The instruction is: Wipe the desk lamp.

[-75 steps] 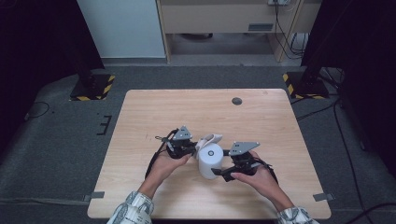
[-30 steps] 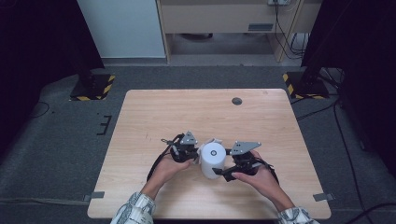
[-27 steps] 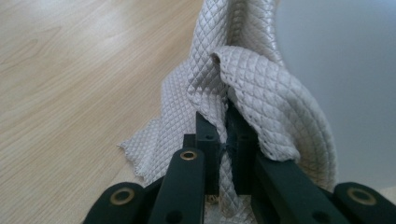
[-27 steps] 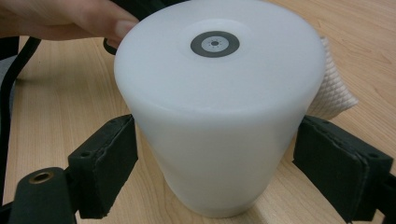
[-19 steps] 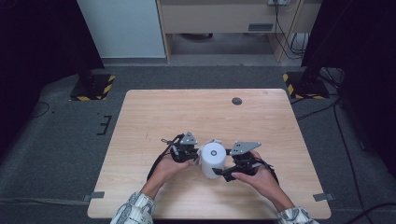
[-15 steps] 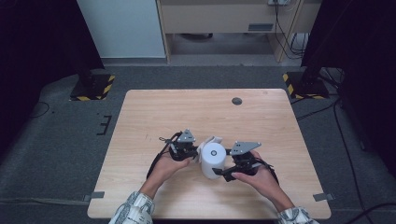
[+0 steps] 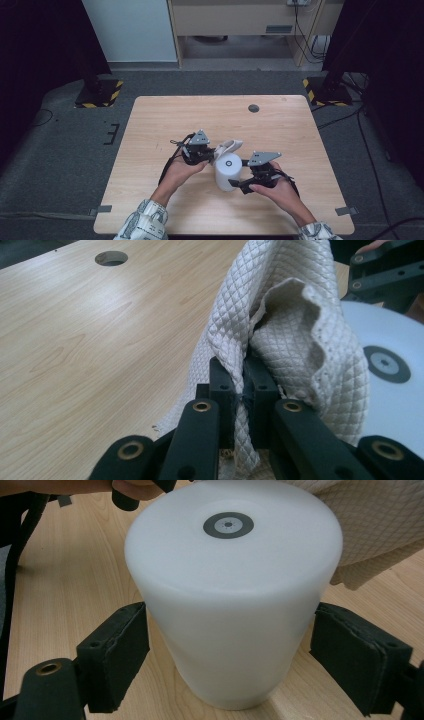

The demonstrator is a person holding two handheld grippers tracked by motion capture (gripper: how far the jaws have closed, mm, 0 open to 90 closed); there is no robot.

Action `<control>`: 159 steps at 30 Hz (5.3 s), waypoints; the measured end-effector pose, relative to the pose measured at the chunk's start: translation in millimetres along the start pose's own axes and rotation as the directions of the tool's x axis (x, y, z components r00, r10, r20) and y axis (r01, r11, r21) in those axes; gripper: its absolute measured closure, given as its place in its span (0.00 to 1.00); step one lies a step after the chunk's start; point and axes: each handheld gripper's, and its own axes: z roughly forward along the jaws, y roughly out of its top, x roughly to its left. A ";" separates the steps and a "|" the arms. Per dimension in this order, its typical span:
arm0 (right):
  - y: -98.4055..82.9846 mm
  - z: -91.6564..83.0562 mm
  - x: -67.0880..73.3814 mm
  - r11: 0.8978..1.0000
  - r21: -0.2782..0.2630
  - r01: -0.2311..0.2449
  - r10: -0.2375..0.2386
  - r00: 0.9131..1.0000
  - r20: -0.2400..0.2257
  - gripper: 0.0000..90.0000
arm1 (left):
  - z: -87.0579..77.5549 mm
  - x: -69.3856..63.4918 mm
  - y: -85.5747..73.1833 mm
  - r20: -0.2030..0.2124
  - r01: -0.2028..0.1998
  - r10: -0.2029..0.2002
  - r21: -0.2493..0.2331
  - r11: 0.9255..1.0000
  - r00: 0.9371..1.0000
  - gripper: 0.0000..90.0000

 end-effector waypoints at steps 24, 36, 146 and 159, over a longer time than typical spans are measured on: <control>-0.5 -0.6 -1.3 1.000 -0.004 -0.002 0.002 1.000 0.020 0.16 | 23.9 3.5 -21.2 0.008 0.004 -0.004 0.094 0.996 1.000 0.94; -3.2 -5.4 -1.7 1.000 0.002 -0.004 0.004 0.999 0.035 0.20 | -14.2 -9.0 -22.9 -0.015 0.001 -0.001 0.040 0.999 1.000 0.94; 3.8 -19.7 -4.1 0.997 -0.076 -0.029 0.032 0.999 0.036 0.22 | -7.1 -82.8 -43.5 0.164 -0.078 0.066 0.069 0.995 0.984 0.93; 3.2 -17.7 -4.0 0.997 -0.066 -0.027 0.030 0.999 0.040 0.22 | 7.0 -77.7 -52.5 0.138 -0.075 0.054 0.151 0.986 0.989 0.93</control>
